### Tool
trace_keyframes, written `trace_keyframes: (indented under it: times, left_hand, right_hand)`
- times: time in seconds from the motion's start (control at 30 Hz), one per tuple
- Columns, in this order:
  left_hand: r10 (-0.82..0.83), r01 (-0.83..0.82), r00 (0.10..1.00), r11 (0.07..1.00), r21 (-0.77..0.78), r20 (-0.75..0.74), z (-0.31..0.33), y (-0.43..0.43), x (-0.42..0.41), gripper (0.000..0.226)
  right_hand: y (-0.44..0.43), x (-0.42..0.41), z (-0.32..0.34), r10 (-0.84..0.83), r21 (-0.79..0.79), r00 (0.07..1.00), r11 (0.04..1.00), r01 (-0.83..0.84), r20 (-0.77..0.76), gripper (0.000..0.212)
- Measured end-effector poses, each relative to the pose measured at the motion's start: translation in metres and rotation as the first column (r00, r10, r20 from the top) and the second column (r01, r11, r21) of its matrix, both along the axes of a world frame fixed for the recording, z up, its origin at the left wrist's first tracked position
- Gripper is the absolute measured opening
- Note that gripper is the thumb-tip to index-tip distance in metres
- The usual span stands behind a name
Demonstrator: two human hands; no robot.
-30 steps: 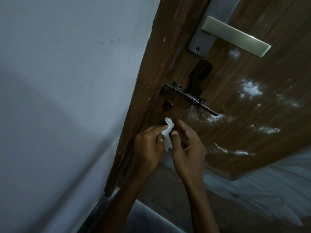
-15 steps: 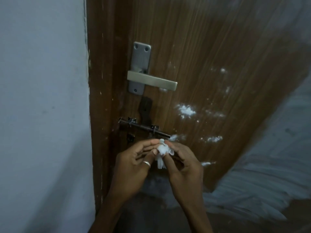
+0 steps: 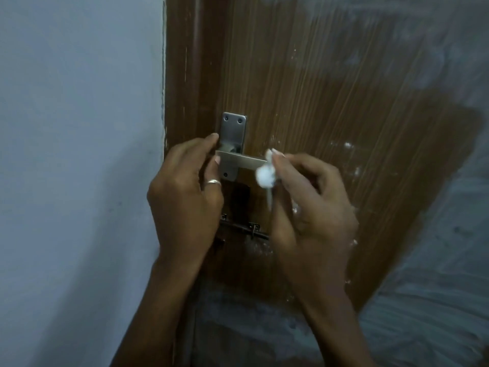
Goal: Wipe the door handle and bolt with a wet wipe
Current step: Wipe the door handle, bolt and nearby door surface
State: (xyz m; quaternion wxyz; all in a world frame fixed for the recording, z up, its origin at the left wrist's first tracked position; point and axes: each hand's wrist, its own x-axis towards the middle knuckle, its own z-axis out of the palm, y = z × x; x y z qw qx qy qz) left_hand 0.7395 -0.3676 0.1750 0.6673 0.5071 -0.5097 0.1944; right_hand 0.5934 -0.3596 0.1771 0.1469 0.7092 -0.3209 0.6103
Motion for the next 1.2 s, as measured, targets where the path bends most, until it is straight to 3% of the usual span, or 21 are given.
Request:
trace_keyframes:
  times: [0.1,0.17,0.27,0.4,0.63,0.7,0.83,1.03,1.2]
  left_hand:
    - [0.013,-0.013,1.000,0.998,0.067,-0.004,0.007,-0.008,0.007,0.034]
    - [0.018,-0.016,1.000,0.996,0.084,-0.024,0.007,-0.011,0.012,0.033]
    - [-0.028,0.026,1.000,0.994,0.102,0.014,0.004,-0.014,0.018,0.034]
    - [-0.076,0.049,0.988,0.980,0.193,0.133,-0.003,-0.024,0.021,0.033]
    - [-0.088,0.067,0.988,0.983,0.169,0.124,-0.007,-0.032,0.015,0.034]
    - [-0.083,0.059,0.988,0.984,0.169,0.133,-0.006,-0.032,0.017,0.035]
    - [-0.112,0.082,0.984,0.975,0.204,0.138,-0.007,-0.029,0.018,0.041]
    - [-0.126,0.094,0.980,0.975,0.200,0.157,-0.008,-0.033,0.026,0.041]
    - [-0.115,0.096,0.986,0.983,0.154,0.122,-0.010,-0.033,0.023,0.032]
  right_hand:
    - [-0.015,0.045,0.022,-0.101,-0.072,0.962,0.994,0.085,-0.252,0.038]
    - [-0.032,0.064,0.022,-0.239,-0.096,0.879,0.971,0.219,-0.412,0.040]
    - [-0.051,0.056,0.012,-0.357,-0.129,0.781,0.931,0.341,-0.512,0.049]
    - [-0.048,0.018,0.007,-0.392,-0.154,0.805,0.919,0.362,-0.446,0.042]
    - [-0.027,-0.012,0.026,-0.266,-0.088,0.960,0.962,0.259,-0.086,0.030]
    - [-0.026,0.011,0.030,-0.203,-0.115,0.973,0.975,0.191,-0.113,0.028]
    - [-0.044,0.051,0.023,-0.209,-0.123,0.912,0.977,0.176,-0.354,0.024]
    - [-0.052,0.040,0.007,-0.325,-0.089,0.800,0.941,0.326,-0.505,0.049]
    - [-0.050,0.009,0.010,-0.440,-0.108,0.795,0.893,0.437,-0.418,0.037]
